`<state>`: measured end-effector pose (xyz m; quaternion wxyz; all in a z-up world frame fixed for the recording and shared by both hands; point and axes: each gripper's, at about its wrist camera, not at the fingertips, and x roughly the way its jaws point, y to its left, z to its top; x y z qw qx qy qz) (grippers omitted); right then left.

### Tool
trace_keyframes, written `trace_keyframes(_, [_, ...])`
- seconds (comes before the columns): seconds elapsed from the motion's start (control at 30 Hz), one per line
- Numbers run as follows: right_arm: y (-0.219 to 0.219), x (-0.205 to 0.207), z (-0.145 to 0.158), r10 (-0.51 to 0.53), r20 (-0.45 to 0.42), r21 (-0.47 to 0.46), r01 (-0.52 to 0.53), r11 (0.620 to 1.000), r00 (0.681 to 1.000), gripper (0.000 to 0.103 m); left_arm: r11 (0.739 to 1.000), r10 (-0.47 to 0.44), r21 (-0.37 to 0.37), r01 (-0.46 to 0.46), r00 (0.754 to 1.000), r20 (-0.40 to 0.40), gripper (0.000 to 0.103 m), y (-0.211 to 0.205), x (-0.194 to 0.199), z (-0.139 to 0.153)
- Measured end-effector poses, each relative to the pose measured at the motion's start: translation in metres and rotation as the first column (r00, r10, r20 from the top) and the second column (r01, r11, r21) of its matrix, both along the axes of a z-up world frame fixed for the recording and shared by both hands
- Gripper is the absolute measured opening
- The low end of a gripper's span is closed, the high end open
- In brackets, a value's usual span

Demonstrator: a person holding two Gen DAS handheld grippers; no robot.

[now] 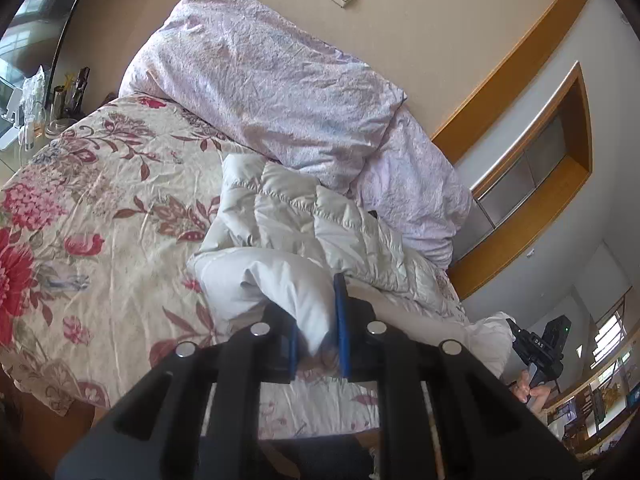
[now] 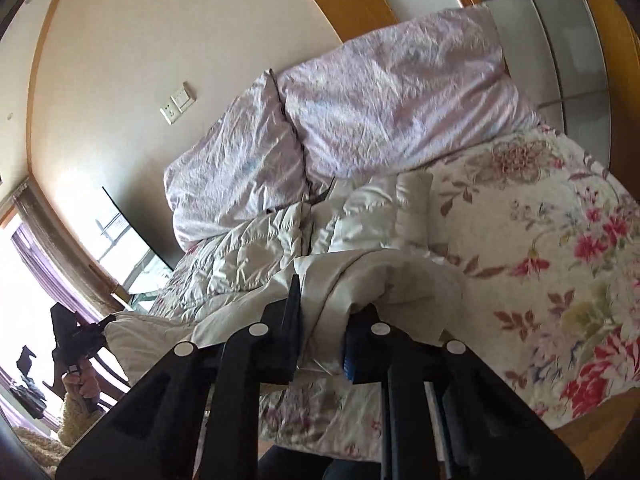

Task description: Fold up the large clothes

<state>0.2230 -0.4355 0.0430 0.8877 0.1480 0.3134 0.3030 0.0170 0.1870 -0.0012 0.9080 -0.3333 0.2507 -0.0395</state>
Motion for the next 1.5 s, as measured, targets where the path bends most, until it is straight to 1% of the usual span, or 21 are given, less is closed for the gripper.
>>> trace_keyframes(0.1, [0.007, 0.010, 0.006, -0.037, 0.048, -0.013, 0.037, 0.999, 0.998, 0.017, 1.000, 0.023, -0.008, -0.023, 1.000, 0.016, 0.015, 0.006, 0.015, 0.007])
trace_keyframes(0.27, [0.013, 0.015, 0.016, -0.077, 0.106, -0.019, 0.079, 0.997, 0.991, 0.017, 0.999, 0.047, -0.017, -0.047, 0.998, 0.042, 0.014, 0.015, 0.031, 0.012])
trace_keyframes(0.43, [0.024, 0.022, 0.030, -0.119, 0.183, -0.019, 0.125, 0.992, 0.976, 0.017, 0.998, 0.068, -0.022, -0.066, 0.995, 0.074, 0.014, 0.022, 0.044, 0.021])
trace_keyframes(0.57, [0.040, 0.036, 0.047, -0.148, 0.240, -0.019, 0.157, 0.987, 0.959, 0.017, 0.997, 0.077, -0.035, -0.074, 0.992, 0.102, 0.014, 0.032, 0.064, 0.035])
trace_keyframes(0.63, [0.050, 0.048, 0.057, -0.167, 0.264, -0.026, 0.180, 0.983, 0.950, 0.017, 0.996, 0.082, -0.031, -0.079, 0.990, 0.111, 0.014, 0.038, 0.081, 0.046])
trace_keyframes(0.77, [0.076, 0.080, 0.071, -0.206, 0.321, -0.066, 0.239, 0.969, 0.925, 0.017, 0.994, 0.108, 0.004, -0.110, 0.987, 0.123, 0.014, 0.050, 0.119, 0.064])
trace_keyframes(0.87, [0.097, 0.107, 0.070, -0.243, 0.359, -0.110, 0.300, 0.948, 0.901, 0.017, 0.989, 0.143, 0.011, -0.145, 0.983, 0.118, 0.014, 0.060, 0.153, 0.063])
trace_keyframes(0.93, [0.113, 0.129, 0.062, -0.272, 0.368, -0.138, 0.341, 0.930, 0.889, 0.017, 0.986, 0.167, 0.004, -0.168, 0.980, 0.108, 0.014, 0.067, 0.176, 0.057])
trace_keyframes(1.03, [0.136, 0.168, 0.041, -0.317, 0.349, -0.197, 0.400, 0.895, 0.882, 0.017, 0.980, 0.200, -0.006, -0.200, 0.977, 0.079, 0.014, 0.077, 0.211, 0.040])
trace_keyframes(1.17, [0.159, 0.217, 0.015, -0.381, 0.296, -0.276, 0.460, 0.844, 0.876, 0.017, 0.973, 0.230, 0.027, -0.231, 0.972, 0.041, 0.014, 0.082, 0.258, 0.017])
trace_keyframes(1.3, [0.173, 0.254, -0.010, -0.446, 0.224, -0.339, 0.498, 0.798, 0.866, 0.018, 0.967, 0.249, 0.049, -0.249, 0.969, 0.011, 0.014, 0.085, 0.294, -0.004])
trace_keyframes(1.37, [0.176, 0.270, -0.023, -0.470, 0.163, -0.360, 0.496, 0.790, 0.867, 0.023, 0.964, 0.263, 0.051, -0.262, 0.965, -0.010, 0.016, 0.087, 0.310, -0.016])
trace_keyframes(1.43, [0.176, 0.281, -0.030, -0.469, 0.088, -0.368, 0.466, 0.805, 0.879, 0.035, 0.957, 0.287, 0.042, -0.286, 0.957, -0.029, 0.022, 0.087, 0.316, -0.023])
trace_keyframes(1.47, [0.173, 0.283, -0.031, -0.464, 0.062, -0.362, 0.453, 0.815, 0.884, 0.039, 0.956, 0.292, 0.038, -0.291, 0.955, -0.041, 0.030, 0.088, 0.318, -0.025])
trace_keyframes(1.5, [0.169, 0.281, -0.027, -0.460, 0.058, -0.343, 0.450, 0.824, 0.886, 0.048, 0.956, 0.291, 0.040, -0.290, 0.955, -0.048, 0.042, 0.088, 0.318, -0.025])
